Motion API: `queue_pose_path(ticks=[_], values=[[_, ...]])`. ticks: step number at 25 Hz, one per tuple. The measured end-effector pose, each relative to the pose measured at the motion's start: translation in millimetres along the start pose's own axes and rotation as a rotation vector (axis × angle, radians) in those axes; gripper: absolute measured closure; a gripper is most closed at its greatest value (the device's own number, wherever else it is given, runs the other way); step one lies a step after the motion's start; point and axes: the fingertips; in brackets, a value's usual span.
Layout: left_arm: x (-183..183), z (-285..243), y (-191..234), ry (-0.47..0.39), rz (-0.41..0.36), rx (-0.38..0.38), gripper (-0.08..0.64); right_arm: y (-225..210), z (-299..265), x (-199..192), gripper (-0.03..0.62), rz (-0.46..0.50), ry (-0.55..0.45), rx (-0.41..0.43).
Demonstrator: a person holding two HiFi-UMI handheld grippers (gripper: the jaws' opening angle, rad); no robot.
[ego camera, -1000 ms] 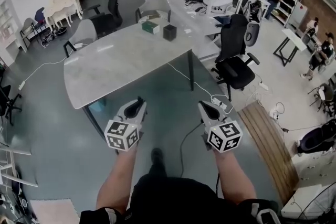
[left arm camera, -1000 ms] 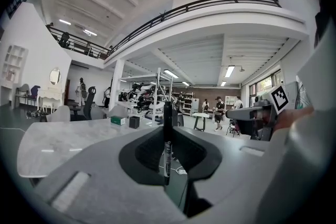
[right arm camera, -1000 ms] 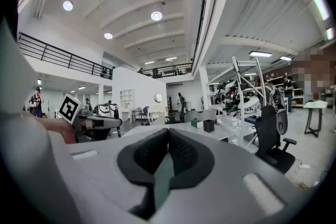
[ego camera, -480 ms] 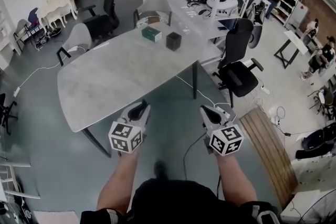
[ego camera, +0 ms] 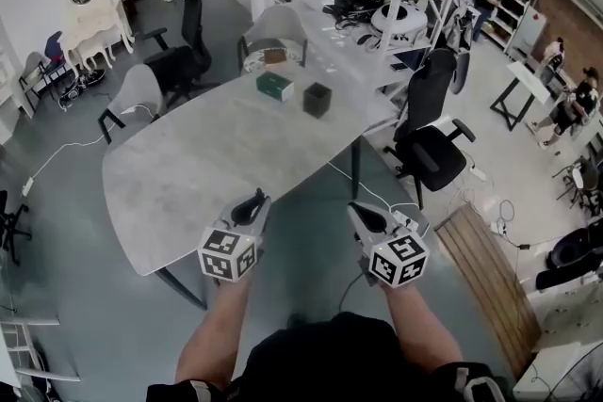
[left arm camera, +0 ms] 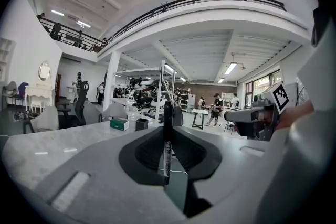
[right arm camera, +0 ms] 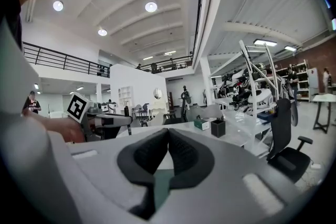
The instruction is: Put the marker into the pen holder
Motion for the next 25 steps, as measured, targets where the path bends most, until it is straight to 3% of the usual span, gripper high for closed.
queue_pose_path(ticks=[13, 25], values=[[3, -61, 58, 0.009, 0.015, 0.038, 0.506, -44, -74, 13, 0.589, 0.003, -0.009, 0.059], [35, -244, 117, 0.075, 0.000, 0.073, 0.506, -194, -202, 41, 0.589, -0.029, 0.014, 0.130]])
Point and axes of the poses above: the fingertips, and each gripper's own axes: z backward along the fingers, y to its left, x out of its top, and after that the axes turned 8 degrees about -x, right-handed
